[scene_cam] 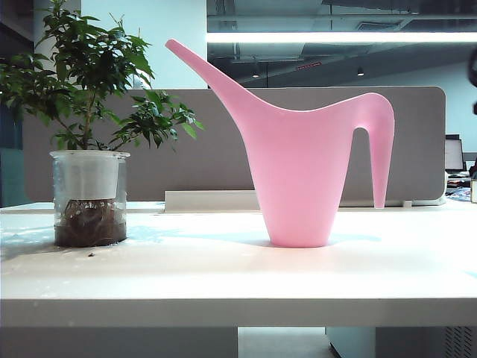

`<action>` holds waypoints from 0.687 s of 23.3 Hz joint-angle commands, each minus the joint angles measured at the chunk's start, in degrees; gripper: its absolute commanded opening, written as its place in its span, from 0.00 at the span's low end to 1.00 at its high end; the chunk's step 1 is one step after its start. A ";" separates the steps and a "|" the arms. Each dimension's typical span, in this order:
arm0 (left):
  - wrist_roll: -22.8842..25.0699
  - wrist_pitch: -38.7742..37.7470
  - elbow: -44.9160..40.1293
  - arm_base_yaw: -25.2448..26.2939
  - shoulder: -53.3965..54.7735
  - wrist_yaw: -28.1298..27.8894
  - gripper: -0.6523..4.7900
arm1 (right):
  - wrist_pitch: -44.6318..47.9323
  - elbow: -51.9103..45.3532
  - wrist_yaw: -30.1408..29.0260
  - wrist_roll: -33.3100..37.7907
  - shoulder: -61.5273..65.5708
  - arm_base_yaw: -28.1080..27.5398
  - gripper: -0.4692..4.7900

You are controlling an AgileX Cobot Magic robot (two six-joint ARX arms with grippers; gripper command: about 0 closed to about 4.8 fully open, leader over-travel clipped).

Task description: Pick up the watering can from the table, water the potted plant, and put the can back.

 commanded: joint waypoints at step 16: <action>0.17 0.79 0.20 -0.07 0.04 0.22 0.11 | -43.06 -6.12 3.30 -0.02 -40.52 -0.37 0.08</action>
